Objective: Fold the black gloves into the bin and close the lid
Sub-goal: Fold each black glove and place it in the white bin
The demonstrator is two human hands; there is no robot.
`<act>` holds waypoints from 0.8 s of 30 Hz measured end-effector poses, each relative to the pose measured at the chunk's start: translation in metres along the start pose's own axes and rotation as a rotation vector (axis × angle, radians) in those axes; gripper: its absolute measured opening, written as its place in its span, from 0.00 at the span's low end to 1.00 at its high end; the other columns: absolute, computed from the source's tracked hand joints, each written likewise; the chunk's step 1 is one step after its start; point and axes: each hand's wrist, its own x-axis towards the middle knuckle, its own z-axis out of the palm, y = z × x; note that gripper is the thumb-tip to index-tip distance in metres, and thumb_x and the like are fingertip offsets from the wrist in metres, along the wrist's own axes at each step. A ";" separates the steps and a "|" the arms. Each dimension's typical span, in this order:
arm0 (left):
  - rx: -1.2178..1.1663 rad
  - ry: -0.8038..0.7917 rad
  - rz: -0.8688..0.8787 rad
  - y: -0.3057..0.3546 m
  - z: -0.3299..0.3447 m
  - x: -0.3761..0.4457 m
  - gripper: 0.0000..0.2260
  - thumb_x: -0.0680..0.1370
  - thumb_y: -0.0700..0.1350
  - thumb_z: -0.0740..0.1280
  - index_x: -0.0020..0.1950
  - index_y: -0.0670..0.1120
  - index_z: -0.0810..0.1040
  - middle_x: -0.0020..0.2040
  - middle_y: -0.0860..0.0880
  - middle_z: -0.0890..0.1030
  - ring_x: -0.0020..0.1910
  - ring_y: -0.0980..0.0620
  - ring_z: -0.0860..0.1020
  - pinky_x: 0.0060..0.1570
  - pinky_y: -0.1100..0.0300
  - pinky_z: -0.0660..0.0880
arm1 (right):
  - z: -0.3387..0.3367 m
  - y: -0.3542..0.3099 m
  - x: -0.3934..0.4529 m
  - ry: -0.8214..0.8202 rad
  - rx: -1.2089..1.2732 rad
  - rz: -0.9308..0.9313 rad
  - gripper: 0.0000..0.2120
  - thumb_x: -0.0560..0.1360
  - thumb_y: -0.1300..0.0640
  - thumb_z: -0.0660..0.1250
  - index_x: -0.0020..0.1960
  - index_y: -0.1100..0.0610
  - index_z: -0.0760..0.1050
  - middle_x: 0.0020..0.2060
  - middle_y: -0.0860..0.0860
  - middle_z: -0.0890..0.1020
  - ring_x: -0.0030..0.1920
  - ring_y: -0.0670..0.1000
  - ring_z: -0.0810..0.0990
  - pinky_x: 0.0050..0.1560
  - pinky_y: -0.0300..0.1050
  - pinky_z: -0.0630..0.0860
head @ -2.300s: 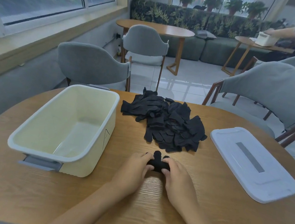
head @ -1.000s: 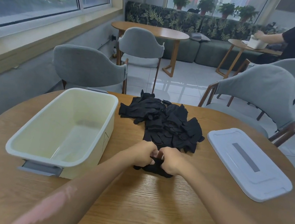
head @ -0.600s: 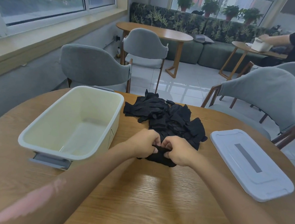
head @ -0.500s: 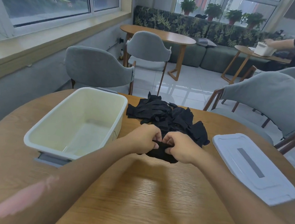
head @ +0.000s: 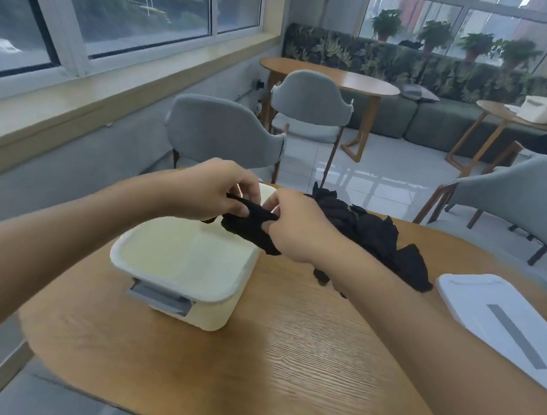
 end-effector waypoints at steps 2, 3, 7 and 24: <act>0.003 0.001 -0.043 -0.021 -0.004 -0.012 0.10 0.78 0.43 0.71 0.47 0.59 0.79 0.45 0.57 0.83 0.47 0.55 0.82 0.49 0.47 0.81 | 0.015 -0.018 0.008 -0.028 0.000 -0.001 0.09 0.77 0.64 0.64 0.56 0.61 0.78 0.49 0.57 0.82 0.48 0.57 0.82 0.50 0.59 0.81; 0.006 0.004 -0.069 -0.029 -0.005 -0.019 0.10 0.78 0.44 0.71 0.47 0.61 0.79 0.45 0.58 0.83 0.47 0.55 0.82 0.48 0.47 0.81 | 0.024 -0.025 0.012 -0.041 0.001 0.004 0.09 0.77 0.64 0.64 0.56 0.61 0.77 0.48 0.58 0.82 0.47 0.57 0.82 0.50 0.59 0.82; -0.012 0.020 -0.177 -0.055 0.011 -0.044 0.08 0.79 0.44 0.70 0.49 0.59 0.80 0.46 0.57 0.82 0.35 0.63 0.79 0.32 0.67 0.76 | 0.065 -0.038 0.019 -0.101 -0.011 0.021 0.11 0.76 0.63 0.65 0.58 0.58 0.74 0.51 0.55 0.78 0.46 0.55 0.78 0.48 0.52 0.81; -0.098 0.104 -0.267 -0.063 0.059 -0.051 0.08 0.78 0.41 0.71 0.47 0.54 0.78 0.46 0.55 0.81 0.45 0.54 0.79 0.41 0.60 0.76 | 0.076 -0.027 0.027 -0.266 -0.178 -0.058 0.13 0.77 0.64 0.63 0.60 0.57 0.73 0.55 0.55 0.75 0.52 0.55 0.76 0.55 0.51 0.78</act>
